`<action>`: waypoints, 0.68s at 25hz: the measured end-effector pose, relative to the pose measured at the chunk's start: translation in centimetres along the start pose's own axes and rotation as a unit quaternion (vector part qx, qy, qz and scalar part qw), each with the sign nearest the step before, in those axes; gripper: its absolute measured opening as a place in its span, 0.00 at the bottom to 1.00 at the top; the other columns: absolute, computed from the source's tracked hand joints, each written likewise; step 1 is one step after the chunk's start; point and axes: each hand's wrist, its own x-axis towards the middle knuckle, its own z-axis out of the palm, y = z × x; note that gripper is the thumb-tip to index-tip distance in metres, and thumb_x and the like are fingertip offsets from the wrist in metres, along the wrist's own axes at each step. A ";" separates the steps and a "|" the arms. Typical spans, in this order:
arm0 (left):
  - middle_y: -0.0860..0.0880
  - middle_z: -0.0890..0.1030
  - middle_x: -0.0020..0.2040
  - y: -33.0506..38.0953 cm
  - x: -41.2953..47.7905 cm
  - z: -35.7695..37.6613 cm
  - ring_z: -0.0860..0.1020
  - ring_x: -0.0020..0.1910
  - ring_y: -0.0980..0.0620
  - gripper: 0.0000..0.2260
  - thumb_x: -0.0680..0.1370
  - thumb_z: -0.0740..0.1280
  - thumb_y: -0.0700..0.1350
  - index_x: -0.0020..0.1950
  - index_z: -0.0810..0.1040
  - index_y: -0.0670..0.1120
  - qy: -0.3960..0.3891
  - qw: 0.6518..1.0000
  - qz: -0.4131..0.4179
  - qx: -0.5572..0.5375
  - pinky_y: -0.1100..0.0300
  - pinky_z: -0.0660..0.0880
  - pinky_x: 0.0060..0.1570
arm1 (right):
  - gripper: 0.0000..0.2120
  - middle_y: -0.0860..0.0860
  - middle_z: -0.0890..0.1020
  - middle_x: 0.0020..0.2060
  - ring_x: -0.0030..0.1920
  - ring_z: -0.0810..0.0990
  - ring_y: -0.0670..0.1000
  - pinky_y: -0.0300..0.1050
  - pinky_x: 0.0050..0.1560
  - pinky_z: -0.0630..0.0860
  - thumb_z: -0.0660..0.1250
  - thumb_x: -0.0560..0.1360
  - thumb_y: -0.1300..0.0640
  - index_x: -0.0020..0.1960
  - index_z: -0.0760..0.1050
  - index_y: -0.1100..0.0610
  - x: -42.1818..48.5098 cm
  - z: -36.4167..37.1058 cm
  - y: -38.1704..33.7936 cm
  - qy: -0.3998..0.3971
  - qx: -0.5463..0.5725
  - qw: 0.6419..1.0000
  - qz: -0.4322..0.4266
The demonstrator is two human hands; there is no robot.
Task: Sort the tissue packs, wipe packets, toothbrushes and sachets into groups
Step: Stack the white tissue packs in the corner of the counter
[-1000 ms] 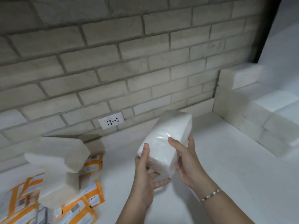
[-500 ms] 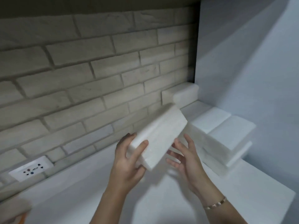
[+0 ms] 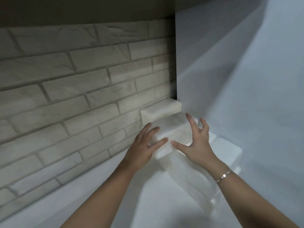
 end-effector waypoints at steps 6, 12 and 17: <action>0.42 0.64 0.77 -0.7 4.5 4.2 0.62 0.79 0.34 0.42 0.67 0.70 0.25 0.75 0.67 0.57 -0.018 0.999 -0.004 0.049 0.42 0.76 0.64 | 0.38 0.45 0.45 0.78 0.78 0.58 0.63 0.58 0.76 0.67 0.75 0.71 0.38 0.75 0.60 0.28 4.0 -0.2 2.3 0.027 -0.059 0.998 -0.001; 0.43 0.47 0.84 -0.9 6.1 5.8 0.40 0.82 0.37 0.43 0.70 0.69 0.34 0.80 0.58 0.60 -0.118 0.992 -0.030 0.044 0.31 0.62 0.74 | 0.30 0.53 0.62 0.76 0.75 0.63 0.59 0.57 0.67 0.73 0.68 0.77 0.39 0.75 0.61 0.32 6.0 0.2 3.8 0.017 -0.133 0.991 0.017; 0.44 0.40 0.84 0.0 5.7 5.2 0.36 0.82 0.39 0.43 0.72 0.70 0.49 0.82 0.52 0.57 -0.122 0.989 -0.083 -0.013 0.29 0.54 0.76 | 0.30 0.49 0.62 0.76 0.59 0.81 0.55 0.53 0.53 0.80 0.70 0.76 0.41 0.73 0.60 0.32 7.3 0.4 4.2 0.003 -0.116 0.993 0.016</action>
